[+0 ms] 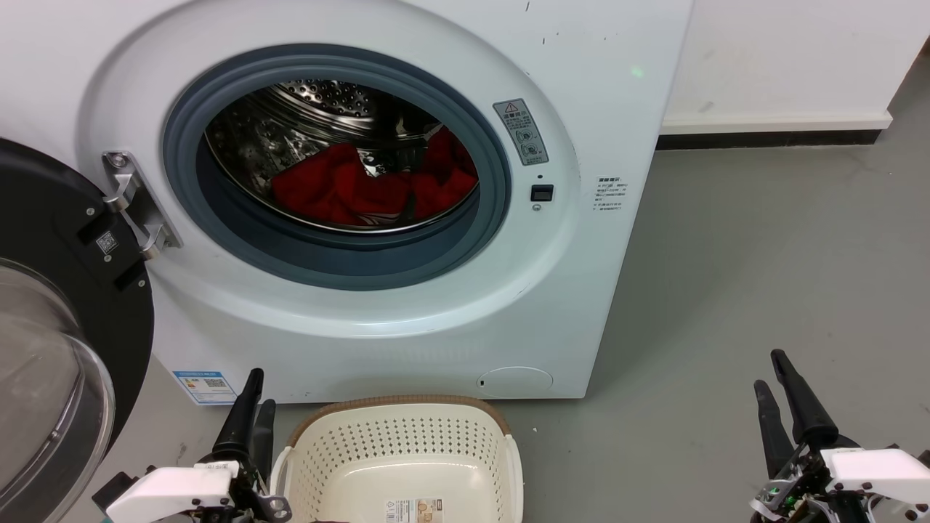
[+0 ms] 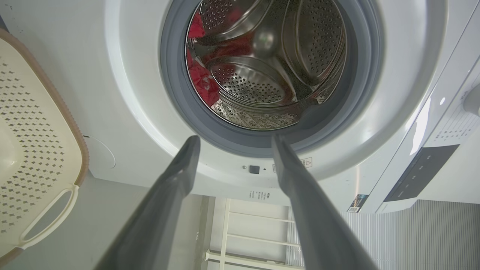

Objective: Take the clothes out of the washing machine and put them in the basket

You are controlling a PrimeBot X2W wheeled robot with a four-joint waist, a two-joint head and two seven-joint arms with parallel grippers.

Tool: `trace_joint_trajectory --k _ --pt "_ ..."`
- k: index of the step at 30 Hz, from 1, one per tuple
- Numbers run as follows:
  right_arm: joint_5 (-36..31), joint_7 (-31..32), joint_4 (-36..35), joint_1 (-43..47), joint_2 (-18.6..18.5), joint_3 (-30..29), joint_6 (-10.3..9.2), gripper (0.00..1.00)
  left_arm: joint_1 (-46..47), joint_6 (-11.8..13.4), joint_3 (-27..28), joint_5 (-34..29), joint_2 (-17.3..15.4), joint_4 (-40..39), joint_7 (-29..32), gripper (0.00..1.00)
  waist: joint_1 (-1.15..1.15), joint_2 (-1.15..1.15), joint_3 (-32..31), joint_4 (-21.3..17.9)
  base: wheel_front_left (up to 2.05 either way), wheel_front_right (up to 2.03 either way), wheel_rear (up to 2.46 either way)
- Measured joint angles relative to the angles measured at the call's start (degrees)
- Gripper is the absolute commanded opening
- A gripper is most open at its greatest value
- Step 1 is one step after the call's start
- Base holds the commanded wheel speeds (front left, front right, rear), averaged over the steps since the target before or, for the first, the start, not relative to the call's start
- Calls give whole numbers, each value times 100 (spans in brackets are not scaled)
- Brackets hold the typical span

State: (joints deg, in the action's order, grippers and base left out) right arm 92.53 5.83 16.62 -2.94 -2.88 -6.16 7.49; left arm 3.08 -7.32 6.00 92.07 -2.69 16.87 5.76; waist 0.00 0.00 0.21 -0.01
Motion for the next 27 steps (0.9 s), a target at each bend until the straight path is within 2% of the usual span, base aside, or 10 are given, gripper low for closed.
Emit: trace_joint_trajectory --k 12,17,27 --pt "-297 -334 -111 72 2 40 0 100 -53 0 87 -461 -1 -91 -334 100 0 0 8 -8 0 0 0" --pt "-883 -450 -63 73 5 -76 0 100 -57 0 198 -700 1 -102 -455 100 0 0 9 -11 0 0 0" --pt "-2639 -683 -415 66 12 -286 0 100 -78 0 583 -1808 2 -338 -684 100 0 0 33 -23 0 0 0"
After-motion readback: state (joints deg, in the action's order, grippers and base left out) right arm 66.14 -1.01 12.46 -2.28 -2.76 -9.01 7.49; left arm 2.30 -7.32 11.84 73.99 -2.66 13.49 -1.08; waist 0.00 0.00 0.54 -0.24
